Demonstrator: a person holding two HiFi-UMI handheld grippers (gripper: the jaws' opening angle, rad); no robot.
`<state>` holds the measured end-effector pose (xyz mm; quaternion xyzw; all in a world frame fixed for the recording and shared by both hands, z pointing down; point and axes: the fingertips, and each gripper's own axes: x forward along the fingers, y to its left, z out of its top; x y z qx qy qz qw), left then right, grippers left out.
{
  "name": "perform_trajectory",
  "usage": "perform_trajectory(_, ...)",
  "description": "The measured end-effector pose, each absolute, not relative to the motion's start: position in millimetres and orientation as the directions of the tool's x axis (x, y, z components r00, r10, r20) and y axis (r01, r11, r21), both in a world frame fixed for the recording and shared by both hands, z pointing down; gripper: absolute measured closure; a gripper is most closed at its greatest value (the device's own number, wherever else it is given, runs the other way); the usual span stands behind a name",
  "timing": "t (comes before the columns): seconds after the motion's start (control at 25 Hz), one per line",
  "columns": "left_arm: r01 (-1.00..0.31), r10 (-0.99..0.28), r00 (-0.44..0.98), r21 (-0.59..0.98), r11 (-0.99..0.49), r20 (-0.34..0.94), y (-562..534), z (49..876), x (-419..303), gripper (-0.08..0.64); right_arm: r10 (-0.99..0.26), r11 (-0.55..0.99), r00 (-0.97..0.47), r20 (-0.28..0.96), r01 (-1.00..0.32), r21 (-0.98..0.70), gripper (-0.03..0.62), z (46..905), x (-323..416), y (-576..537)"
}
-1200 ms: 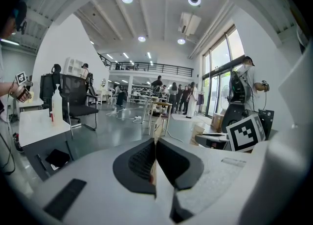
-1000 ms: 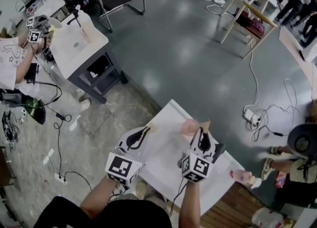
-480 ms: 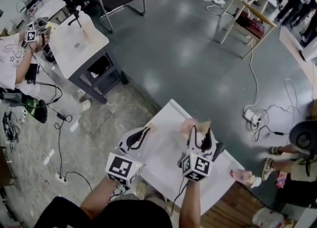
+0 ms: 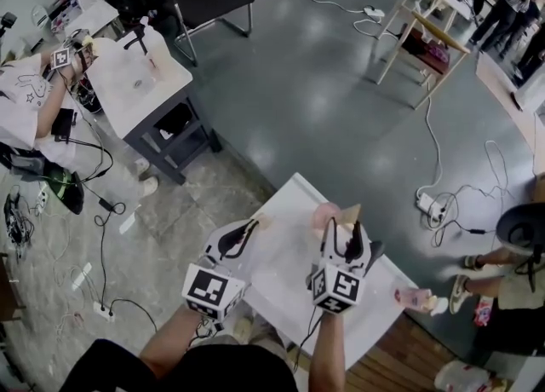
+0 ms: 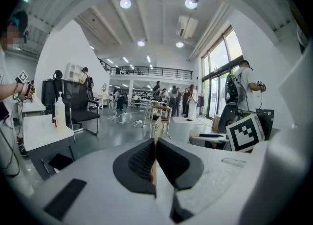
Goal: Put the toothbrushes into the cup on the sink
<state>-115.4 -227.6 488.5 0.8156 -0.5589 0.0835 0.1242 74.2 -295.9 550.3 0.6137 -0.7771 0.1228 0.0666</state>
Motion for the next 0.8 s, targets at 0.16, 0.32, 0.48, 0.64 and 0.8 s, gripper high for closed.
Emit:
perform_trajectory(0.16, -0.933, -0.895, 0.361, 0.115, -0.342, 0.264, -213, 474, -117, 0.554, -0.945, 0.219, -0.236, 0.225, -0.971, -0.099, 0.359, 528, 71, -282)
perform_trajectory(0.32, -0.930, -0.901, 0.368, 0.111, -0.351, 0.231, -197, 457, -115, 0.554, -0.953, 0.229, -0.240, 0.187, -0.970, -0.082, 0.371, 508, 73, -263)
perform_trajectory(0.48, -0.925, -0.901, 0.379, 0.104, -0.364, 0.212, -178, 442, -110, 0.554, -0.956, 0.238, -0.243, 0.167, -0.970, -0.051, 0.405, 486, 77, -238)
perform_trajectory(0.64, -0.920, -0.900, 0.393, 0.096, -0.381, 0.191, -160, 432, -103, 0.554, -0.961, 0.235, -0.235, 0.148, -0.972, -0.015, 0.451, 466, 83, -211)
perform_trajectory(0.8, -0.911, -0.896, 0.411, 0.080, -0.403, 0.166, -141, 422, -93, 0.554, -0.960, 0.243, -0.241, 0.145, -0.970, -0.002, 0.489, 459, 90, -179)
